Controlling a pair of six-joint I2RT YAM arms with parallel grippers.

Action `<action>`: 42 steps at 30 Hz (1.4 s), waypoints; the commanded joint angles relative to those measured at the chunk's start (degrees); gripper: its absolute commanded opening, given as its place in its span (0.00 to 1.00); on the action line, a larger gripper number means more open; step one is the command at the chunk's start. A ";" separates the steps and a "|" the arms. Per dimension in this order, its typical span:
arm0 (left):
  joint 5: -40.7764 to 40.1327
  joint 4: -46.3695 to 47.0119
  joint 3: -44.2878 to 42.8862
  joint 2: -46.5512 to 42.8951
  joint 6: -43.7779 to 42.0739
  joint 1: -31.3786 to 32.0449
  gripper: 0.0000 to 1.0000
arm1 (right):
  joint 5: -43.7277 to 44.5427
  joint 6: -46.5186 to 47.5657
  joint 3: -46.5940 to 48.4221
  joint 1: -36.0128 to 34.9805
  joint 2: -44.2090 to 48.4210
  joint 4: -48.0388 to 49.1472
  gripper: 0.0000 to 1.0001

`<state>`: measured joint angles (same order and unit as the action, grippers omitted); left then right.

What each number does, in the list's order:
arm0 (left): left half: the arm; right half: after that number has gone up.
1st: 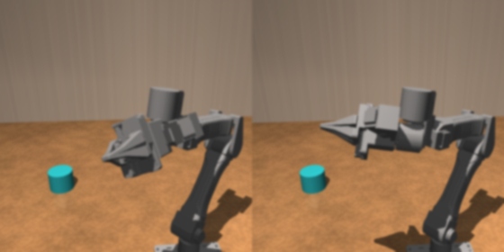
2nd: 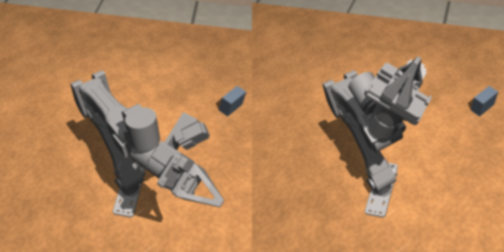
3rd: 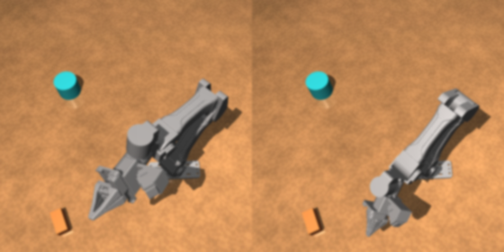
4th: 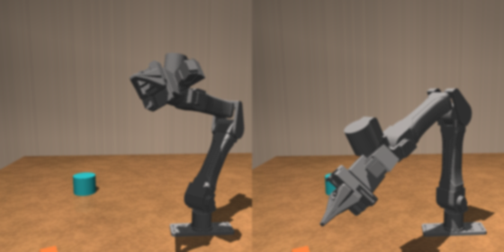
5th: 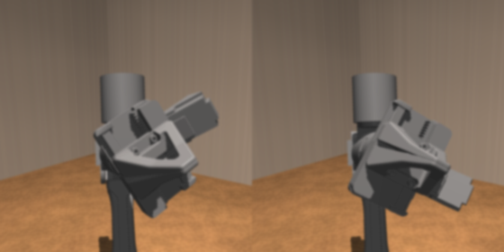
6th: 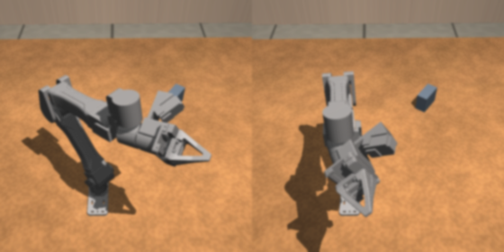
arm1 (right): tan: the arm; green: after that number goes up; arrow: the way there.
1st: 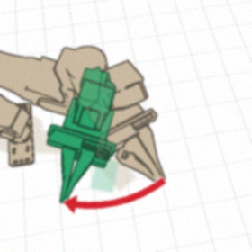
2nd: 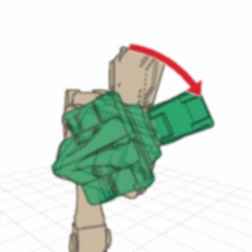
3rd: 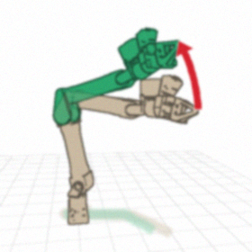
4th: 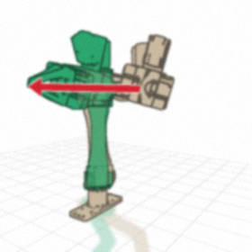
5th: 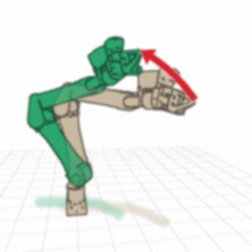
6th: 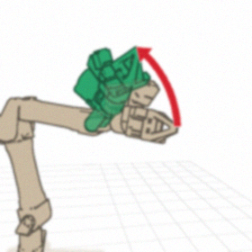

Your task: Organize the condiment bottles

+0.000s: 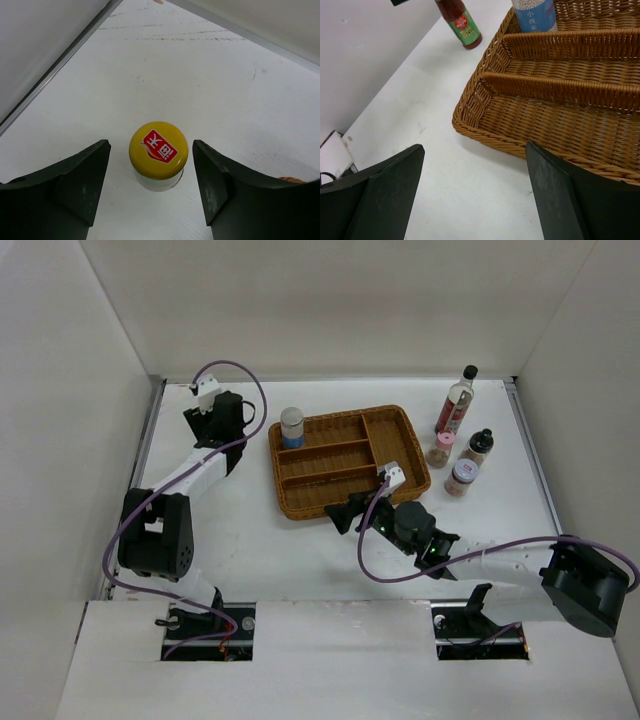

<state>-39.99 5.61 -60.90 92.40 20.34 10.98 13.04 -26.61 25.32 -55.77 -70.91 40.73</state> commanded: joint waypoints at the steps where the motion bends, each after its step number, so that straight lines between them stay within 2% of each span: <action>1: 0.26 3.53 -3.34 0.23 -1.00 -0.22 0.64 | -0.82 -0.37 0.78 0.27 -0.19 3.39 0.89; 7: 0.26 5.03 -4.40 2.78 -2.23 -0.48 0.50 | -0.82 -0.37 0.70 0.27 0.34 3.39 0.89; 12: -0.53 6.43 -4.49 2.17 -3.20 -0.31 0.27 | -0.91 -0.37 0.52 0.27 0.60 3.39 0.89; 15: -1.84 6.78 -3.09 -1.24 -3.37 0.39 0.20 | -0.91 -0.37 0.52 0.27 0.69 3.39 0.89; 24: -4.92 8.19 5.70 -16.89 -3.99 5.57 0.17 | -1.00 -0.37 0.17 0.35 1.57 3.39 0.89; 29: -4.84 5.30 6.76 -22.52 -3.90 11.81 0.17 | -0.65 -0.37 -0.18 0.70 2.09 3.39 0.88; 33: -4.66 4.59 5.71 -23.23 -3.46 18.40 0.17 | -0.03 -0.63 -0.62 1.06 2.62 3.65 0.88; 37: -4.66 5.03 2.64 -20.25 -3.64 23.76 0.17 | -0.03 -1.07 -1.24 1.59 3.15 4.36 0.88; 42: -3.96 7.58 -0.26 -16.38 -3.64 26.06 0.17 | -0.21 -1.16 -1.33 1.67 3.41 4.36 0.88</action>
<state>-43.00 5.34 -55.66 76.42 16.86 36.62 13.04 -27.05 24.25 -54.43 -68.97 41.19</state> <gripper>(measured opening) 0.370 0.883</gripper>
